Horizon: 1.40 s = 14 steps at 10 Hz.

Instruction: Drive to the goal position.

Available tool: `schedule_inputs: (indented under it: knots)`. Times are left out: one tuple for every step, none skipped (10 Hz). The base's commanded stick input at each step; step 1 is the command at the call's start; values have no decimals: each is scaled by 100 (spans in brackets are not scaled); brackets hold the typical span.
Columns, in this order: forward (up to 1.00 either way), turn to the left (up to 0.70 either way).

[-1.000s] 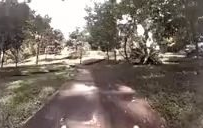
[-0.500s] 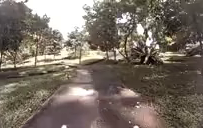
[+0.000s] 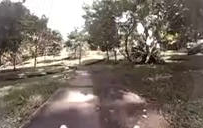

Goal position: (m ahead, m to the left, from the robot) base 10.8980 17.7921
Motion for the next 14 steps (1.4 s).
schedule_inputs:
  knots:
    - [45, 0]
    - [45, 27]
    - [45, 27]
    - [45, 27]
    - [45, 27]
    - [45, 27]
    - [45, 6]
    - [45, 0]
    - [45, 0]
    - [45, 0]
    - [45, 0]
    - [45, 0]
    - [45, 0]
    - [45, 0]
